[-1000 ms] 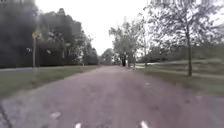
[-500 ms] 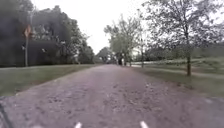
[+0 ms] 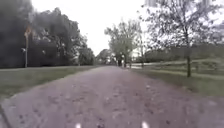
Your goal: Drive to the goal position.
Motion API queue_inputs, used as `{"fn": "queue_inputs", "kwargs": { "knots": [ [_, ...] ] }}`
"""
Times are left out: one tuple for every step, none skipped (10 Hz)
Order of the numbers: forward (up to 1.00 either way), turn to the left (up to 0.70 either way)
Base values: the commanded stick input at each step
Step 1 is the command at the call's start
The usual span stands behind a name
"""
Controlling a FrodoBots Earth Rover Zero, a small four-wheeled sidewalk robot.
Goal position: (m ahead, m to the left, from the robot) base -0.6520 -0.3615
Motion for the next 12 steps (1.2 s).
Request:
{"fn": "queue_inputs", "kwargs": {
  "knots": [
    [0.70,0.00],
    [0.70,0.00],
    [0.70,0.00],
    [0.70,0.00],
    [0.70,0.00],
    [0.70,0.00],
    [0.70,0.00],
    [0.70,0.00],
    [0.70,0.00],
    [0.70,0.00],
    [0.70,0.00],
    [0.70,0.00]
  ]
}}
